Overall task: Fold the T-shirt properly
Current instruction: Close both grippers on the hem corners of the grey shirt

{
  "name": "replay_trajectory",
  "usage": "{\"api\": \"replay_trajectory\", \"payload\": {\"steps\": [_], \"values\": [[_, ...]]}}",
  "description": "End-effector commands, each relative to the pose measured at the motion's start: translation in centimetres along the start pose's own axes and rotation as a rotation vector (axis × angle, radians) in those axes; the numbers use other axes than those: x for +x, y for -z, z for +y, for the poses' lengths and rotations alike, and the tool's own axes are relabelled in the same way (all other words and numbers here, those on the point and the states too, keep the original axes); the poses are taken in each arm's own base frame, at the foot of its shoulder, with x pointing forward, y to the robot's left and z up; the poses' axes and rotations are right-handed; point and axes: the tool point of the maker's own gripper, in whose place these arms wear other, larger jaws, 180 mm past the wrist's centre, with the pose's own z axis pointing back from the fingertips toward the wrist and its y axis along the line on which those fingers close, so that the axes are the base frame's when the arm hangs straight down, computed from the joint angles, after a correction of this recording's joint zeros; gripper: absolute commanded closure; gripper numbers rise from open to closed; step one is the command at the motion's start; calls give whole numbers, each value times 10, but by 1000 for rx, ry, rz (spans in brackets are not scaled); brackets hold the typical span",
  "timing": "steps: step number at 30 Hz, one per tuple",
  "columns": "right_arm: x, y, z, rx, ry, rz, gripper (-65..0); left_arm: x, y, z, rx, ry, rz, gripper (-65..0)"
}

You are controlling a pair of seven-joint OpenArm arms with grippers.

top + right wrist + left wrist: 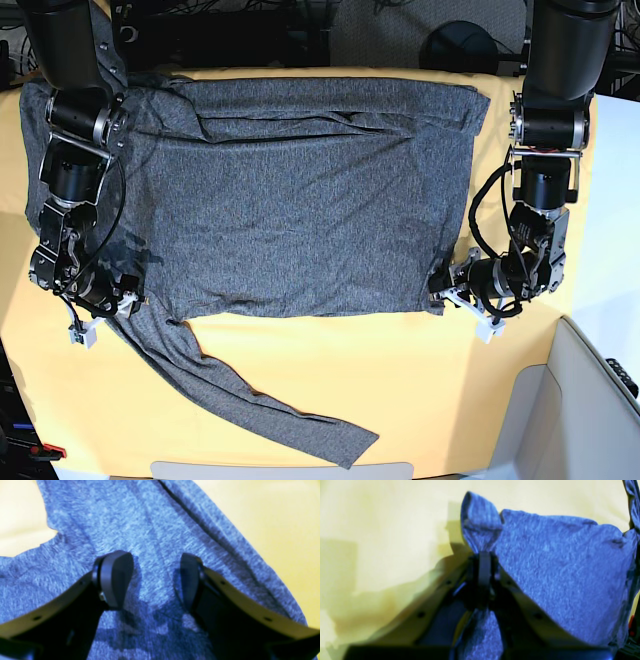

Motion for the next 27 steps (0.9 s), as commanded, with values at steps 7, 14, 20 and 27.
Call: {"api": "replay_trajectory", "payload": {"steps": [7, 14, 20, 27], "values": [[71, -29, -21, -35, -15, -152, -343, 10, -6, -1, -3, 12, -21, -5], [91, -44, -56, -81, 25, -151, -346, 7, -5, 1, 0, 10, -14, -5], [67, -41, -79, -112, 47, -105, -345, -1, -4, 5, 6, 3, -2, -5], [30, -34, -86, -99, 13, -37, -347, -3, -3, 7, 7, 1, 2, -5]]}}
